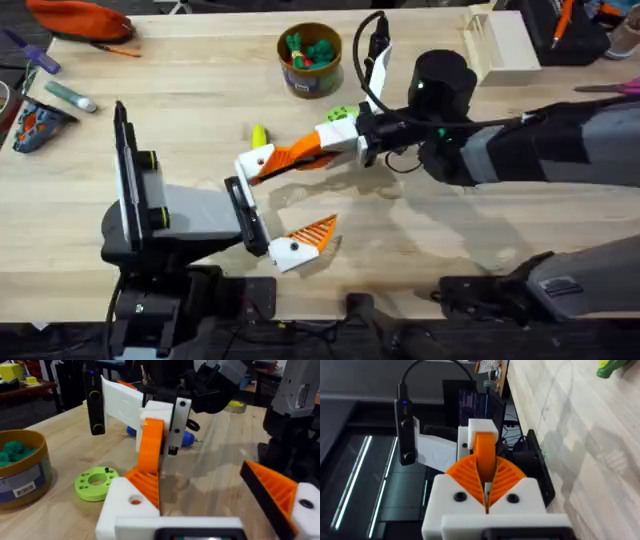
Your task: Pick up the gripper from the table and insert it into the empty holder that is missing its gripper. Then pick up a screw, insert it into the mounting hole, and use the screwdriver to tighten it. Finally, clean up the table by picking up the vegetable and placing it into the bucket.
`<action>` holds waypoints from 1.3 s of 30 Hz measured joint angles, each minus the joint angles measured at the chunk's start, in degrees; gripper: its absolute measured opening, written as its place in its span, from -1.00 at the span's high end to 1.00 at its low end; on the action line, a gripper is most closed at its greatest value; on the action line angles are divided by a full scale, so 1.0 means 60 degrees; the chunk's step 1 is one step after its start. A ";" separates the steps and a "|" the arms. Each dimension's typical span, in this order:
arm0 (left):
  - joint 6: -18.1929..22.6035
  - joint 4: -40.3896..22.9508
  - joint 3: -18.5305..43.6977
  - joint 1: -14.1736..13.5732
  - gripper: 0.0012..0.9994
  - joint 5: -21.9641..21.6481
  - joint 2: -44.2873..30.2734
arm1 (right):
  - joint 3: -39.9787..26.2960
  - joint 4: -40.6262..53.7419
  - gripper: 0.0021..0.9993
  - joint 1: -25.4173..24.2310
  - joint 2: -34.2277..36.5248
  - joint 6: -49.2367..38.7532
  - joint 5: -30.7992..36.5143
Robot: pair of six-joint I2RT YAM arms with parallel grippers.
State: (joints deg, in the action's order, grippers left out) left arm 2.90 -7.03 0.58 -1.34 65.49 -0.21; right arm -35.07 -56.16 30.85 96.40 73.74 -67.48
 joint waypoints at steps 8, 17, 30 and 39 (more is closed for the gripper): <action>-0.0029 0.0004 0.0000 0.0000 -0.97 -0.0021 0.0000 | 0.0000 -0.0001 0.99 0.0007 -0.0001 0.0187 0.0036; -0.0033 0.0004 0.0000 0.0000 -0.97 -0.0028 0.0000 | 0.0004 -0.0001 0.99 0.0011 -0.0002 0.0215 0.0065; -0.0058 0.0007 0.0000 0.0000 -0.97 -0.0043 0.0000 | 0.0004 -0.0001 0.99 0.0018 0.0000 0.0215 0.0101; -0.0058 0.0007 0.0000 0.0000 -0.97 -0.0043 -0.0003 | 0.0004 -0.0001 0.99 0.0018 0.0000 0.0213 0.0102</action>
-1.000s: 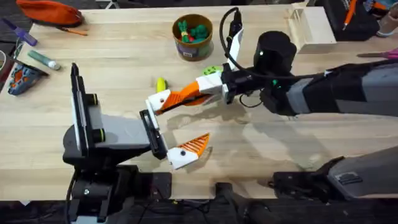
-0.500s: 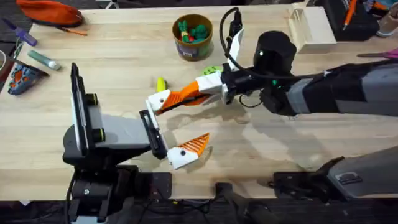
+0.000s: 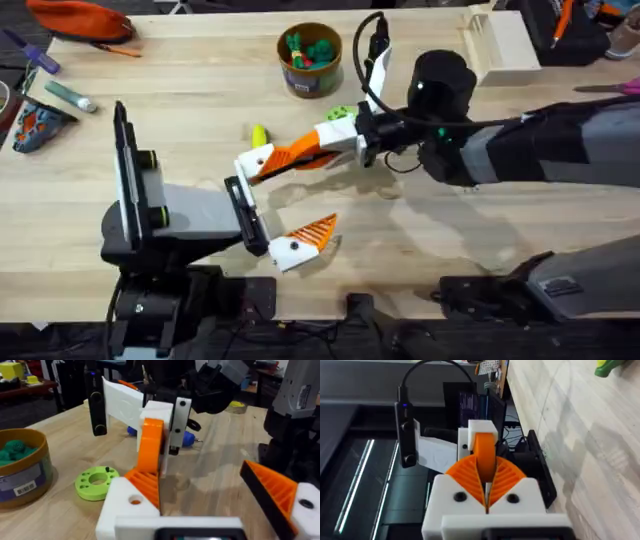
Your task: Pick up the gripper from the table and insert it into the empty holder that is missing its gripper. Then pick up a screw, insert it into the mounting hole, and use the screwdriver to tighten it. Finally, clean up the table by picking up the vegetable and placing it into the bucket.
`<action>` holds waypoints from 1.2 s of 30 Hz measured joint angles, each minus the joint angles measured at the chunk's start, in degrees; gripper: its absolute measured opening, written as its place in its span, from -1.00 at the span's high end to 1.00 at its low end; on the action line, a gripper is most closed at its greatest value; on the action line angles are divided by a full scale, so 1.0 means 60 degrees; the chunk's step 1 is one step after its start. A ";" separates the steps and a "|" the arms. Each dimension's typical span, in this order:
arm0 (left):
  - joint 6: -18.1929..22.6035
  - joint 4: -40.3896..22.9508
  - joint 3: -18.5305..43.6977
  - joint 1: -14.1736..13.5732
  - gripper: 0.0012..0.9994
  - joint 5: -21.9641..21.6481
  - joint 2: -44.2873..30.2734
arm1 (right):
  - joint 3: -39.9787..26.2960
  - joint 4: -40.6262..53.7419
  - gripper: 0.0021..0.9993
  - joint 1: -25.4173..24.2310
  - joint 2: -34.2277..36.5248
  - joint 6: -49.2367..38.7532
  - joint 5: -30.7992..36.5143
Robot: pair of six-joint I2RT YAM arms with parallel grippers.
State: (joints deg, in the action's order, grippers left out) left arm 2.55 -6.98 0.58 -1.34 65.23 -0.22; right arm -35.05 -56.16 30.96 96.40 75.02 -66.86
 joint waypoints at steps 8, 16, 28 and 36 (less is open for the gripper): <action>0.0000 0.0000 0.0000 0.0000 -0.97 0.0000 0.0003 | 0.0000 0.0000 0.99 0.0000 -0.0004 0.0000 0.0003; 0.0069 -0.0008 0.0000 -0.0004 -0.97 0.0117 0.0003 | 0.0023 0.0130 0.24 0.0000 0.0000 0.0076 0.0302; 0.0149 -0.0018 0.0000 -0.0022 -0.97 0.0237 0.0003 | 0.0062 0.0182 -0.61 -0.0004 0.0000 0.0182 0.0790; 0.0151 -0.0018 0.0000 -0.0022 -0.97 0.0237 0.0003 | 0.0066 0.0579 -0.61 -0.0265 -0.0146 -0.0239 0.0875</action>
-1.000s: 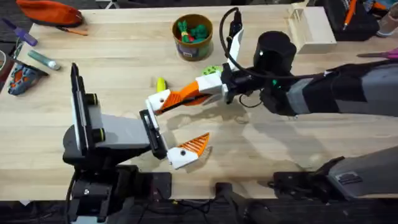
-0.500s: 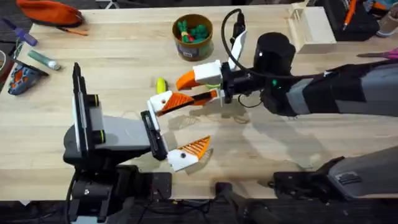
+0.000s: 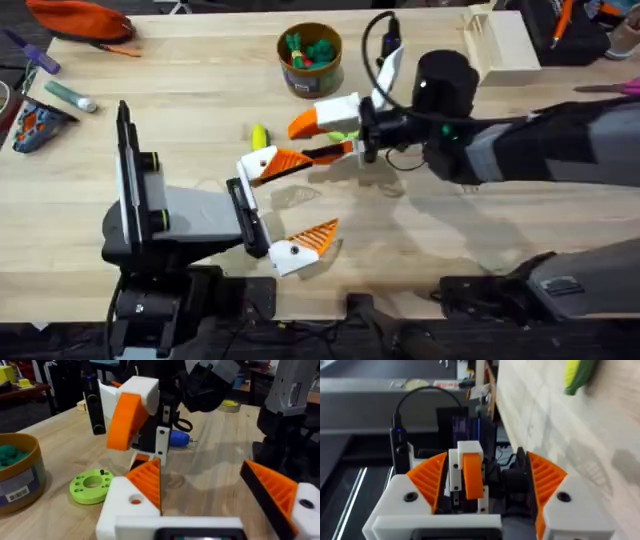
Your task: Pick up the gripper from the table and insert it into the empty holder that is missing its gripper. Then pick up a screw, insert it into the mounting hole, and use the screwdriver to tighten it. Finally, clean up the table by picking up the vegetable and placing it into the bucket.
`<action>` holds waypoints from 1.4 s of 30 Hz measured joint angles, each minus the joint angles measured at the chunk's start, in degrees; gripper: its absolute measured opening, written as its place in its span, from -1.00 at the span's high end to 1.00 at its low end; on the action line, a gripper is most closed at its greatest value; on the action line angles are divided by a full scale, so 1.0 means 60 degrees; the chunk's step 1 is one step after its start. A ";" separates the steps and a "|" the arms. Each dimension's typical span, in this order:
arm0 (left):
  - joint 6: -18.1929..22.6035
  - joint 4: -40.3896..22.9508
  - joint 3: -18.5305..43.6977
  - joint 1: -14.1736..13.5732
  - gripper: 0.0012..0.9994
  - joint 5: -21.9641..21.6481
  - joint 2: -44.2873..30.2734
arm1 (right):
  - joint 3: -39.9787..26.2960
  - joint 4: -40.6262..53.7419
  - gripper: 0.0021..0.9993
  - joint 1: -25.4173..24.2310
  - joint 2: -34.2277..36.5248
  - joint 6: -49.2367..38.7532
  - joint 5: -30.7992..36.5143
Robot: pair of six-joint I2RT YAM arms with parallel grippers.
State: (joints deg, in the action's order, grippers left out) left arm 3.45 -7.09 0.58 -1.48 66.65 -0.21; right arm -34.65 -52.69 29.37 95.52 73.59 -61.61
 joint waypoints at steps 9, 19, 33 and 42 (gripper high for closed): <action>0.0002 -0.0004 0.0000 0.0000 -0.97 0.0000 0.0000 | -0.0321 0.7064 -0.62 -0.1583 -0.2326 -0.3392 0.1060; 0.0031 -0.0004 0.0000 0.0000 -0.97 0.0004 0.0000 | -0.4568 1.4552 -0.62 -0.2380 -0.3085 -0.8344 0.3986; 0.0031 -0.0004 0.0000 0.0000 -0.97 0.0004 0.0000 | -0.8857 1.9065 -0.62 -0.0787 -0.0824 -1.1894 1.0032; 0.0031 -0.0004 0.0000 0.0000 -0.97 0.0004 0.0000 | -0.9814 1.9293 -0.59 0.0399 0.1103 -1.2712 1.0944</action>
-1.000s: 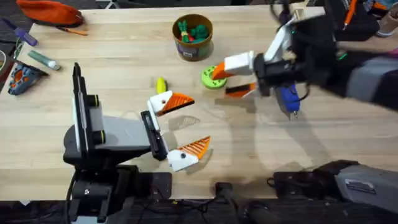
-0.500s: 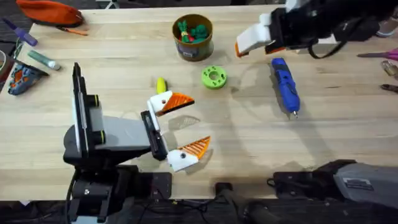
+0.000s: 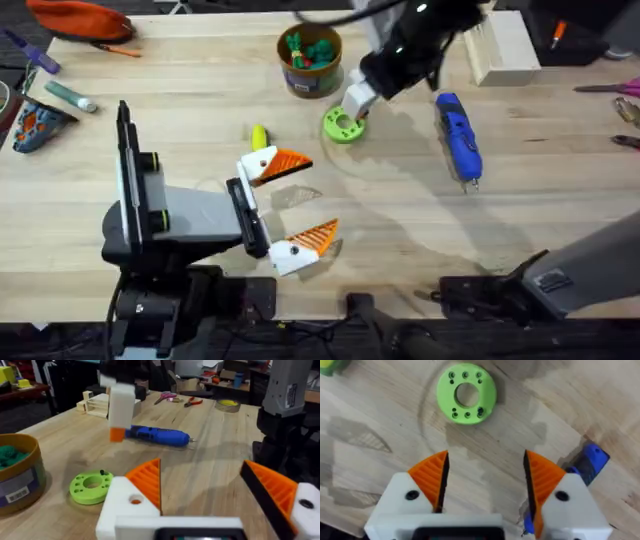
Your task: Pick up the gripper from the table and insert it into the empty holder that is missing its gripper. Then pick up a screw, insert it into the mounting hole, and use the screwdriver to tighten it. Finally, clean up the table by picking up the vegetable and placing it into the bucket.
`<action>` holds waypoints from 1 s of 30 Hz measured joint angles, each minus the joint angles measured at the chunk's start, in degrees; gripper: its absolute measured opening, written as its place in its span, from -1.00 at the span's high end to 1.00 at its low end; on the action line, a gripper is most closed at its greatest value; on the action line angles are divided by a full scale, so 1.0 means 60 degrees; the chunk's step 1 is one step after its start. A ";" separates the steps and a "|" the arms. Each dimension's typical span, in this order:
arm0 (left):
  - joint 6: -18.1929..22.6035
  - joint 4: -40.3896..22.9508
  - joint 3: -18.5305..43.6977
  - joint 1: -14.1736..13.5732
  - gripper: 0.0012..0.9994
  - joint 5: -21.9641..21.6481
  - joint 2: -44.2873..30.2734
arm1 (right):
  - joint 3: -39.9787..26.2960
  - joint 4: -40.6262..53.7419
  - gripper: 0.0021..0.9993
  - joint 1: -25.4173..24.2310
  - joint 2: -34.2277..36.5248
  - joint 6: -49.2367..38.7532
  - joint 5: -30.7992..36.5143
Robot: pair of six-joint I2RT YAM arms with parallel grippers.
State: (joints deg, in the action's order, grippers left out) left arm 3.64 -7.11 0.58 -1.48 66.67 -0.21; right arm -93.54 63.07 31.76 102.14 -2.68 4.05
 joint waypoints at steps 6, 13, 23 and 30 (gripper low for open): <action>0.0000 0.0000 0.0000 0.0000 -0.97 0.0000 0.0000 | -0.0007 -0.0155 -0.53 0.0059 0.0796 -0.0098 0.0180; 0.0000 0.0000 0.0000 0.0000 -0.97 0.0000 0.0000 | -0.0011 -0.0452 -0.42 0.0063 0.1451 -0.0130 0.0183; 0.0000 0.0000 0.0000 0.0000 -0.97 0.0000 0.0000 | -0.0011 -0.1032 -0.14 0.0063 0.2053 -0.0130 0.0183; 0.0000 0.0000 0.0000 0.0000 -0.97 0.0000 0.0000 | -0.0011 -0.1252 0.04 0.0068 0.2451 -0.0134 0.0183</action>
State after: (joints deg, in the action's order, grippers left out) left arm 3.64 -7.11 0.58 -1.48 66.67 -0.21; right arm -93.60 55.56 32.17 116.85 -3.48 5.15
